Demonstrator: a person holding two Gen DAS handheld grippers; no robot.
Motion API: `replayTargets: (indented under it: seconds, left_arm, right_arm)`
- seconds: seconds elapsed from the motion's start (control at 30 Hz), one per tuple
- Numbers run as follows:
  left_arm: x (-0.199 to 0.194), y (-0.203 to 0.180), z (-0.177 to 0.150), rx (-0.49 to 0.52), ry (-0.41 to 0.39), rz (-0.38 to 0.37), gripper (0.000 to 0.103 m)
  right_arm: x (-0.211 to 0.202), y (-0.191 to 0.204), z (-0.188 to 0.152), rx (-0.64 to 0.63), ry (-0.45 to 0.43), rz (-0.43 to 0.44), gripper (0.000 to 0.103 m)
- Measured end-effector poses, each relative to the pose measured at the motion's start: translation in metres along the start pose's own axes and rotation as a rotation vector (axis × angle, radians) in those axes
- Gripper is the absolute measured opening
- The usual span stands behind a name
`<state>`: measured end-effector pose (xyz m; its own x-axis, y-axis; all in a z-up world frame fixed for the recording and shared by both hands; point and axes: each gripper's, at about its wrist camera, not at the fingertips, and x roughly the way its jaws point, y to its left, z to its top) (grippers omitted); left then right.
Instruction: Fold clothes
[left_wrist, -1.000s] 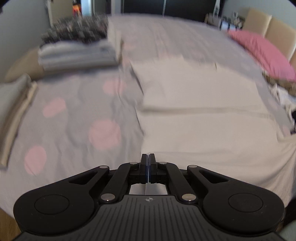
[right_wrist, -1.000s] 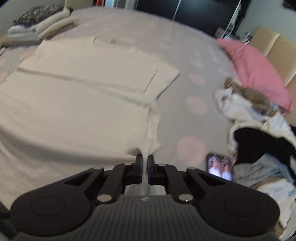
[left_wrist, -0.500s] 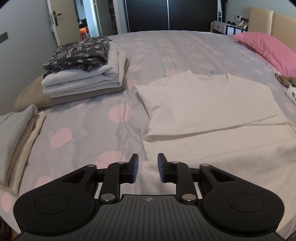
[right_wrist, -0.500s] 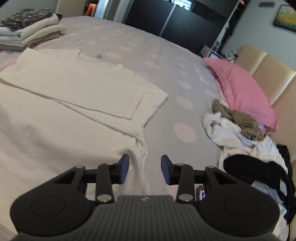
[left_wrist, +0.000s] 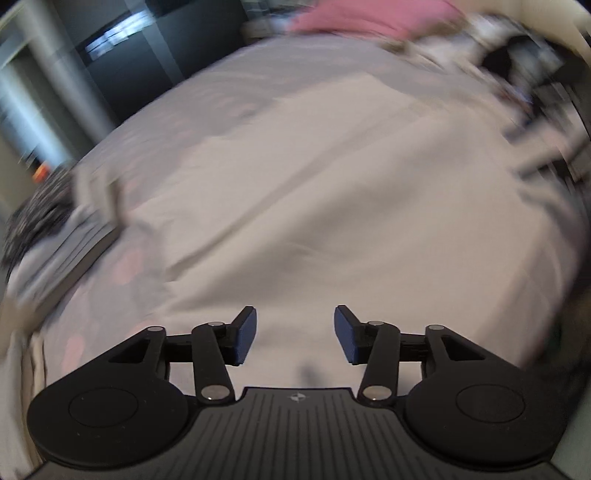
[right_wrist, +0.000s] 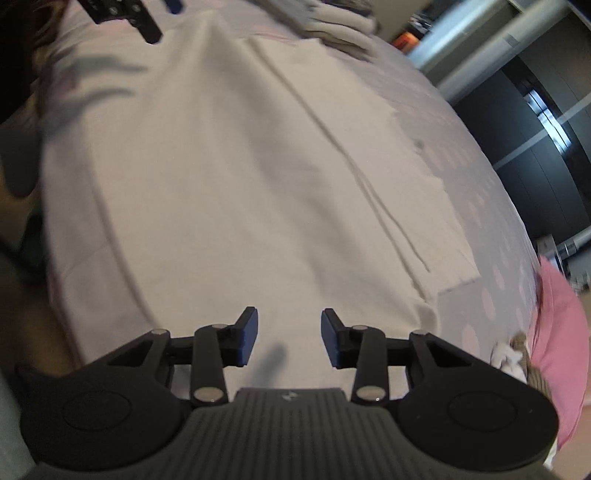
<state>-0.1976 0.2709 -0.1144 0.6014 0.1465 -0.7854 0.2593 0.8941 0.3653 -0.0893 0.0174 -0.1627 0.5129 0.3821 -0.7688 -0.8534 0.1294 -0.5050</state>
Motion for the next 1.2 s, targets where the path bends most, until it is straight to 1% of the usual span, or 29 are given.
replayTargets:
  seconds: [0.07, 0.13, 0.2, 0.23, 0.3, 0.37, 0.47, 0.53, 0.6, 0.7, 0.73, 0.8, 0.83, 0.97, 1.0, 1.03, 1.07, 1.1, 1.13, 1.2]
  left_arm:
    - [0.0, -0.025, -0.006, 0.121, 0.013, -0.009, 0.047]
    - [-0.002, -0.047, -0.013, 0.238, 0.02, -0.01, 0.049]
    - [-0.003, -0.066, -0.023, 0.346, 0.024, -0.008, 0.056]
    - [-0.003, -0.073, -0.027, 0.39, 0.034, -0.004, 0.057]
    - [0.002, -0.081, -0.036, 0.455, 0.072, 0.014, 0.057]
    - [0.011, -0.078, -0.043, 0.468, 0.12, 0.059, 0.057]
    - [0.023, -0.07, -0.052, 0.472, 0.187, 0.127, 0.057]
    - [0.028, -0.063, -0.057, 0.457, 0.216, 0.146, 0.057]
    - [0.032, -0.058, -0.062, 0.451, 0.226, 0.157, 0.059]
    - [0.037, -0.049, -0.063, 0.408, 0.236, 0.152, 0.061]
    - [0.038, -0.045, -0.061, 0.39, 0.243, 0.155, 0.062]
    - [0.04, -0.036, -0.056, 0.353, 0.26, 0.163, 0.064]
    - [0.041, -0.035, -0.055, 0.358, 0.265, 0.178, 0.064]
    - [0.04, -0.043, -0.061, 0.427, 0.261, 0.244, 0.064]
    - [0.039, -0.045, -0.063, 0.444, 0.259, 0.259, 0.063]
    - [0.039, -0.047, -0.066, 0.475, 0.254, 0.27, 0.063]
    - [0.039, -0.05, -0.07, 0.51, 0.247, 0.28, 0.062]
    - [0.038, -0.053, -0.073, 0.543, 0.244, 0.291, 0.06]
    - [0.038, -0.055, -0.074, 0.559, 0.242, 0.295, 0.058]
    - [0.038, -0.056, -0.074, 0.569, 0.239, 0.292, 0.053]
  right_arm:
    - [-0.005, 0.013, -0.002, -0.057, -0.006, -0.004, 0.041]
    - [-0.009, 0.023, -0.006, -0.11, -0.01, -0.035, 0.044]
    - [-0.013, 0.032, -0.012, -0.155, 0.002, -0.009, 0.045]
    - [-0.014, 0.038, -0.015, -0.184, 0.006, 0.008, 0.045]
    - [-0.015, 0.05, -0.021, -0.266, 0.018, 0.003, 0.045]
    - [-0.013, 0.061, -0.028, -0.343, 0.035, -0.017, 0.045]
    - [-0.008, 0.062, -0.038, -0.386, 0.08, -0.06, 0.045]
    - [-0.004, 0.056, -0.044, -0.386, 0.116, -0.086, 0.045]
    - [0.002, 0.055, -0.051, -0.41, 0.158, -0.123, 0.045]
    - [0.015, 0.054, -0.066, -0.467, 0.236, -0.169, 0.045]
    - [0.019, 0.053, -0.07, -0.484, 0.249, -0.178, 0.045]
    - [0.02, 0.051, -0.072, -0.496, 0.241, -0.18, 0.045]
    - [0.02, 0.05, -0.071, -0.497, 0.245, -0.187, 0.043]
    - [0.021, 0.046, -0.074, -0.499, 0.287, -0.23, 0.043]
    - [0.022, 0.045, -0.075, -0.493, 0.297, -0.236, 0.041]
    - [0.023, 0.044, -0.076, -0.489, 0.303, -0.231, 0.032]
    - [0.023, 0.044, -0.076, -0.489, 0.309, -0.22, 0.026]
    - [0.023, 0.044, -0.076, -0.485, 0.313, -0.215, 0.015]
    - [0.022, 0.042, -0.075, -0.472, 0.314, -0.223, 0.009]
    - [0.018, 0.031, -0.069, -0.403, 0.294, -0.255, 0.007]
